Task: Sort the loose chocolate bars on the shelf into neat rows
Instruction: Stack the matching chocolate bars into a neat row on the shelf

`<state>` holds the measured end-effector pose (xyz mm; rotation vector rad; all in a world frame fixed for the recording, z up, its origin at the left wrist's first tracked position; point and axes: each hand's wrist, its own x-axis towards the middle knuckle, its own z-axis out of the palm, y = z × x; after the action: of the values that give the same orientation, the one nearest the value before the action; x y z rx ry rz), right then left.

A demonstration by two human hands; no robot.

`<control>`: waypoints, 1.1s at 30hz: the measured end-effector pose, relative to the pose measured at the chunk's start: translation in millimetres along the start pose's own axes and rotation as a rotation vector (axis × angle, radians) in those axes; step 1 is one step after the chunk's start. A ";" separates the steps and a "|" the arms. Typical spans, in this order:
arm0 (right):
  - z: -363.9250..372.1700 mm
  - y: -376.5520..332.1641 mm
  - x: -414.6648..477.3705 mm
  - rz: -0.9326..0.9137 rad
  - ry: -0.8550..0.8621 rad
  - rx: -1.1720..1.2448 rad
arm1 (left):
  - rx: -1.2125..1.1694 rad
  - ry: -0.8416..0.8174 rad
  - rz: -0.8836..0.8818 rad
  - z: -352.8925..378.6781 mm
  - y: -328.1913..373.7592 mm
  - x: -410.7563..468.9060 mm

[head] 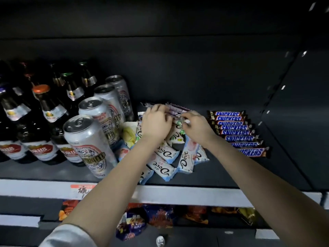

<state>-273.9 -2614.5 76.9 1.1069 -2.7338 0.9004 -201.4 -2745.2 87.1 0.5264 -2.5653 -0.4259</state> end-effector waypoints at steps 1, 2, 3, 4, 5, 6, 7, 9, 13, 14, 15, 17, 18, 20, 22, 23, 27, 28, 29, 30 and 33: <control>-4.3 6.0 6.6 0.013 -0.003 -0.021 | 0.000 -0.005 -0.006 3.4 1.5 6.7; -8.0 12.4 13.2 0.020 -0.007 -0.044 | -0.001 -0.008 -0.017 6.8 3.4 13.1; -12.1 18.4 19.3 0.026 -0.015 -0.071 | -0.005 -0.007 -0.027 10.0 5.8 19.3; -15.5 25.0 25.7 0.036 -0.028 -0.099 | -0.007 0.001 -0.033 13.5 8.0 25.6; -18.4 31.4 31.7 0.047 -0.043 -0.123 | -0.003 0.014 -0.037 16.6 10.2 31.4; -20.5 36.9 36.8 0.062 -0.061 -0.141 | 0.004 0.026 -0.043 19.8 11.4 36.7; -21.9 40.9 41.2 0.074 -0.083 -0.154 | 0.006 0.037 -0.051 22.4 12.2 40.9; -21.9 45.1 47.5 0.077 -0.131 -0.169 | 0.003 0.032 -0.065 26.9 12.2 45.8; -18.1 47.7 56.7 0.053 -0.188 -0.214 | 0.032 0.013 -0.056 35.8 8.9 42.6; -18.5 48.3 58.8 0.055 -0.195 -0.210 | 0.018 0.019 -0.051 37.1 7.9 41.9; -19.4 48.6 60.1 0.058 -0.202 -0.202 | 0.008 0.025 -0.047 37.7 7.5 41.2; -21.6 48.5 60.6 0.061 -0.211 -0.192 | 0.018 0.036 -0.047 37.7 8.1 40.7; -22.0 48.6 59.6 0.061 -0.209 -0.191 | 0.024 0.042 -0.053 36.8 9.1 39.8; -21.8 48.4 55.7 0.048 -0.185 -0.193 | 0.030 0.051 -0.056 34.6 10.9 37.4; -21.0 48.0 50.4 0.019 -0.135 -0.182 | 0.036 0.044 -0.037 32.5 9.8 34.3; -21.7 47.3 47.2 0.002 -0.099 -0.170 | 0.032 0.038 -0.024 31.6 8.6 32.8; -32.7 38.3 34.6 -0.065 0.082 -0.160 | 0.003 0.042 0.019 25.8 4.7 26.5; -36.0 35.4 30.9 -0.081 0.115 -0.175 | -0.005 0.051 0.024 24.3 4.3 24.6; -39.0 33.0 26.7 -0.090 0.137 -0.188 | -0.019 0.061 0.030 22.9 4.5 22.6; -41.6 31.7 22.1 -0.094 0.151 -0.195 | -0.035 0.072 0.040 21.6 5.4 20.2; -47.7 34.1 4.1 -0.085 0.179 -0.212 | -0.066 0.090 0.091 17.9 11.6 11.4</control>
<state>-306.7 -2571.8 100.6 1.0397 -2.5453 0.6460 -223.2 -2736.4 81.2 0.3945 -2.4689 -0.4428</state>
